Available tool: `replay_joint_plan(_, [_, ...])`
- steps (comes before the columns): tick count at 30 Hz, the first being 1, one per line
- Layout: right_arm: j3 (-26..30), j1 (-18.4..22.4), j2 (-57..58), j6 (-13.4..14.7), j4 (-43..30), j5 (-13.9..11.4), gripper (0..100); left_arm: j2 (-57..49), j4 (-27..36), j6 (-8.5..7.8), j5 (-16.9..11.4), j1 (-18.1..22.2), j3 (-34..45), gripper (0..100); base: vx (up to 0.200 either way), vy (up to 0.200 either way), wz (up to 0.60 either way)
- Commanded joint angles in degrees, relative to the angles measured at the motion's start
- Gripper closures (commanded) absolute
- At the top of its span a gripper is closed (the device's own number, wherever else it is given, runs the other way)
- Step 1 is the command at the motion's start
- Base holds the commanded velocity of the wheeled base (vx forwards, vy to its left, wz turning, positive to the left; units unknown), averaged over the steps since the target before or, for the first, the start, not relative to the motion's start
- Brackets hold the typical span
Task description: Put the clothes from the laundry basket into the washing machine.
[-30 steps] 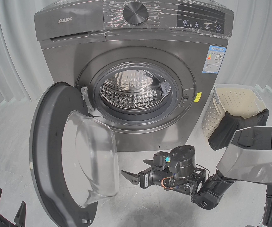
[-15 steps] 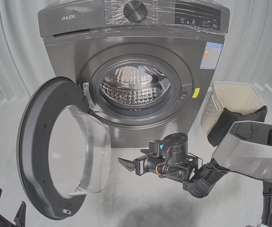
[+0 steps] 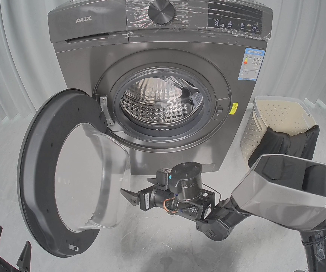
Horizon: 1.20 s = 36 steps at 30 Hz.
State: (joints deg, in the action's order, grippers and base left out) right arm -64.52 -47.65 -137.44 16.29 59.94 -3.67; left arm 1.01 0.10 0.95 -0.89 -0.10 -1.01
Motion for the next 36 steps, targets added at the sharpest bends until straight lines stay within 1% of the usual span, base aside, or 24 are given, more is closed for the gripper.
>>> replay_joint_plan(1, [-3.0,-1.5,-2.4,1.2,0.2,0.8,0,-1.0,0.0,0.02,0.0,0.0,0.9,0,0.0,0.0,0.0])
replay_joint_plan(5, [-5.1,-2.2,-2.7,2.8,0.3,1.9,0,-1.0,0.0,0.02,0.1,0.0,0.9,0,0.0,0.0,0.0])
replay_joint_plan(6, [-5.8,-2.4,-3.0,3.4,0.2,2.6,0,-1.0,0.0,0.02,0.0,0.0,0.9,0,0.0,0.0,0.0])
replay_joint_plan(9, [-7.1,-2.4,-4.6,3.4,-0.1,3.5,0,-1.0,0.0,0.1,0.0,0.1,0.9,0,0.0,0.0,0.0])
replay_joint_plan(14, [-10.3,-2.0,-7.1,3.3,-0.7,3.5,0,-1.0,0.0,0.1,0.0,0.0,0.9,0,0.0,0.0,0.0])
replay_joint_plan(17, [-11.1,-2.1,-7.5,3.3,-1.1,3.5,0,-1.0,0.0,0.02,0.0,0.0,0.9,0,0.0,0.0,0.0])
replay_joint_plan(20, [-13.3,-2.4,-8.1,3.2,-3.3,3.5,0,-1.0,0.0,0.02,0.0,0.1,0.9,0,0.0,0.0,0.0])
replay_joint_plan(23, [-17.9,-2.6,-9.5,3.2,-6.8,3.6,0,-1.0,0.0,0.1,0.0,0.0,0.9,0,0.0,0.0,0.0])
replay_joint_plan(28, [-22.8,-3.4,-11.1,3.2,-9.5,4.0,0,-1.0,0.0,0.1,-0.1,0.0,0.9,0,0.0,0.0,0.0])
replay_joint_plan(33, [-23.4,-3.4,-12.0,3.3,-9.1,4.5,0,-1.0,0.0,0.1,0.0,0.0,0.9,0,0.0,0.0,0.0])
replay_joint_plan(35, [-23.0,-3.3,-11.7,3.4,-8.8,4.6,0,-1.0,0.0,0.1,0.0,0.1,0.9,0,0.0,0.0,0.0])
replay_joint_plan(36, [-22.0,-2.5,-10.7,3.4,-8.8,4.7,0,-1.0,0.0,0.19,0.0,0.0,0.9,0,0.0,0.0,0.0])
